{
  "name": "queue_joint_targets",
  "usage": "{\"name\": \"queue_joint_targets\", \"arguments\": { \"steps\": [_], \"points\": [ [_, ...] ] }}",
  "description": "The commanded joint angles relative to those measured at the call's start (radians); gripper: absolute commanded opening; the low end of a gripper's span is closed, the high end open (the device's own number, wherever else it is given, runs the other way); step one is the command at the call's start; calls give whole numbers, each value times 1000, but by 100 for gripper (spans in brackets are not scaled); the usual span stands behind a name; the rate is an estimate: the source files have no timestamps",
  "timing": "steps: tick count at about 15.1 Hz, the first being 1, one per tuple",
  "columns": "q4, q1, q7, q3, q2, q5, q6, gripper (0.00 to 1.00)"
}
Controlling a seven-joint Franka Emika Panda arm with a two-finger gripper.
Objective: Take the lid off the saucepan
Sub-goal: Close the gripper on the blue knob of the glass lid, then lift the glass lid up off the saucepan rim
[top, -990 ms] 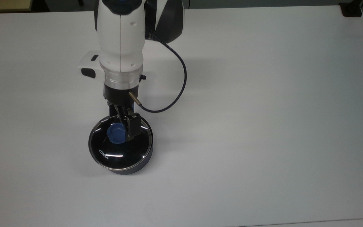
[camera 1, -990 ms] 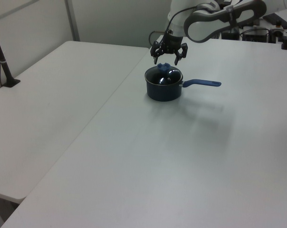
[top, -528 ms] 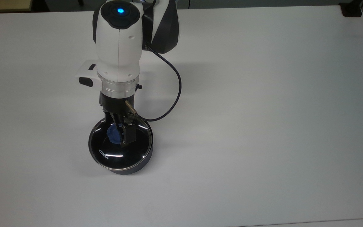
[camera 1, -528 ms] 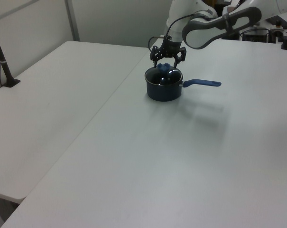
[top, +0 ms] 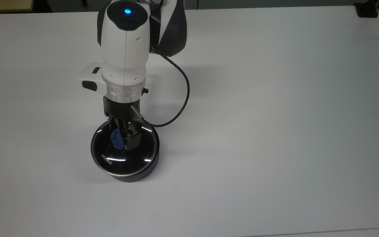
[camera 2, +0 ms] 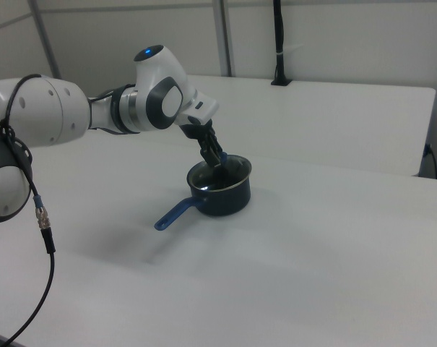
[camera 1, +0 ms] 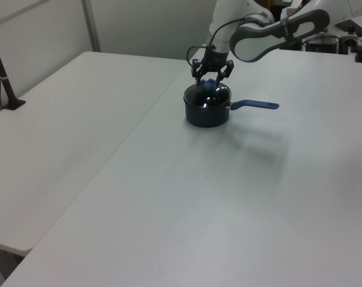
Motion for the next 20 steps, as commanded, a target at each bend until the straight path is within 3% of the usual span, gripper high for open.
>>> {"name": "queue_joint_targets", "arguments": {
  "steps": [1, 5, 13, 17, 20],
  "points": [
    [12, 7, 16, -6, 8, -22, 14, 63],
    [12, 5, 21, -8, -1, -16, 9, 57],
    [14, -10, 36, -6, -36, 45, 0, 57],
    [12, 8, 39, 9, -70, 97, -34, 57],
    [8, 63, 41, 9, -104, 140, -37, 57]
  ]
}}
